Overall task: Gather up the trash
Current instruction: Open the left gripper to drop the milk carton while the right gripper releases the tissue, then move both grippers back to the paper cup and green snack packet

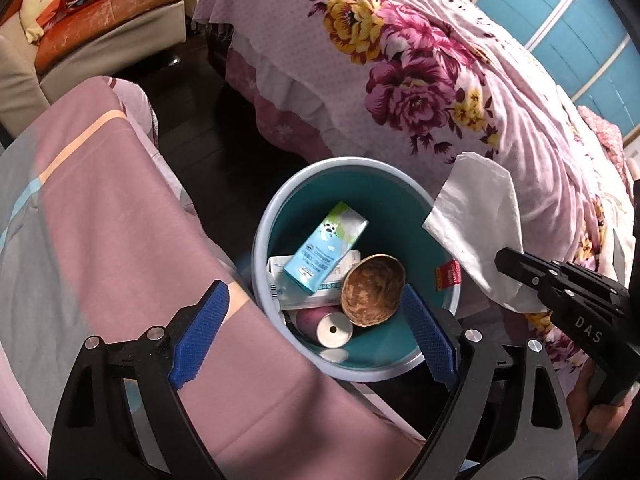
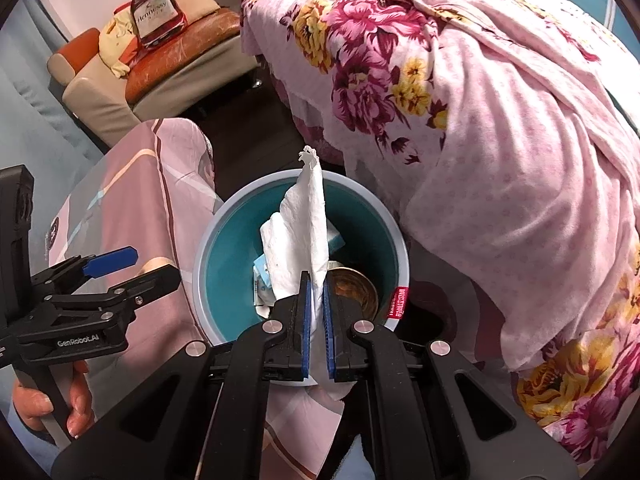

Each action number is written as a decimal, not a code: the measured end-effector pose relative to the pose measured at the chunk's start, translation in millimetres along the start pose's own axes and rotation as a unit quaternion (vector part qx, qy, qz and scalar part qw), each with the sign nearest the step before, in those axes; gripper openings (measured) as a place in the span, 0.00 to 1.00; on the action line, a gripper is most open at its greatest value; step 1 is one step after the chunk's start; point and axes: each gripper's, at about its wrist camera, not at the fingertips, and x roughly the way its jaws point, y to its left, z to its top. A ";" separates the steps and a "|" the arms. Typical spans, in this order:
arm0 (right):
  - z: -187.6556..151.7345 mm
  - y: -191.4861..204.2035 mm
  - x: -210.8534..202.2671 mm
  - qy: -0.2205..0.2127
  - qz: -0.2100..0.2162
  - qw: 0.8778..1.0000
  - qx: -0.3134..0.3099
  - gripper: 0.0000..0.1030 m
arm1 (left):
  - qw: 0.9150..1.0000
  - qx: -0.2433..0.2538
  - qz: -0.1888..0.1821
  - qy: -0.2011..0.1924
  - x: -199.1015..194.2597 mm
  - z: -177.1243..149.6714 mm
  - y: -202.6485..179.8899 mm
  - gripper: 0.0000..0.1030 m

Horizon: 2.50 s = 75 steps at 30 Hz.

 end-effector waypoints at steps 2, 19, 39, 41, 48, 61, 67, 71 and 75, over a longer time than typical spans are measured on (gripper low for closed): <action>-0.1 1.6 2.5 0.004 -0.002 1.000 0.000 0.06 | 1.000 -0.001 -0.001 -0.001 -1.8 -1.3 3.8 0.86; 1.1 19.3 7.2 0.012 -0.018 1.000 0.006 0.70 | 0.999 -0.030 -0.010 -0.011 -28.4 -20.7 37.0 0.92; -19.2 92.6 -24.7 0.001 -0.024 0.998 -0.053 0.74 | 0.996 -0.067 -0.009 -0.060 -91.9 -69.4 87.2 0.93; -23.5 104.0 -28.2 0.000 -0.023 0.998 -0.063 0.74 | 0.995 -0.073 -0.007 -0.067 -101.0 -76.9 95.0 0.93; -42.4 142.4 -36.4 0.006 -0.013 0.995 -0.095 0.74 | 0.991 -0.095 0.002 -0.090 -130.1 -106.6 122.4 0.93; -83.6 229.2 -35.0 0.040 0.016 0.985 -0.168 0.74 | 0.984 -0.136 0.029 -0.112 -166.2 -156.8 180.1 0.94; -103.2 270.4 -27.1 0.065 0.030 0.976 -0.205 0.74 | 0.974 -0.186 0.048 -0.119 -182.8 -192.6 230.8 0.93; -121.4 306.6 -15.3 0.090 0.047 0.966 -0.237 0.74 | 0.966 -0.218 0.053 -0.124 -191.9 -214.3 259.4 0.94; -138.9 337.0 -0.4 0.122 0.060 0.953 -0.269 0.74 | 0.960 -0.240 0.066 -0.128 -200.7 -234.4 282.5 0.94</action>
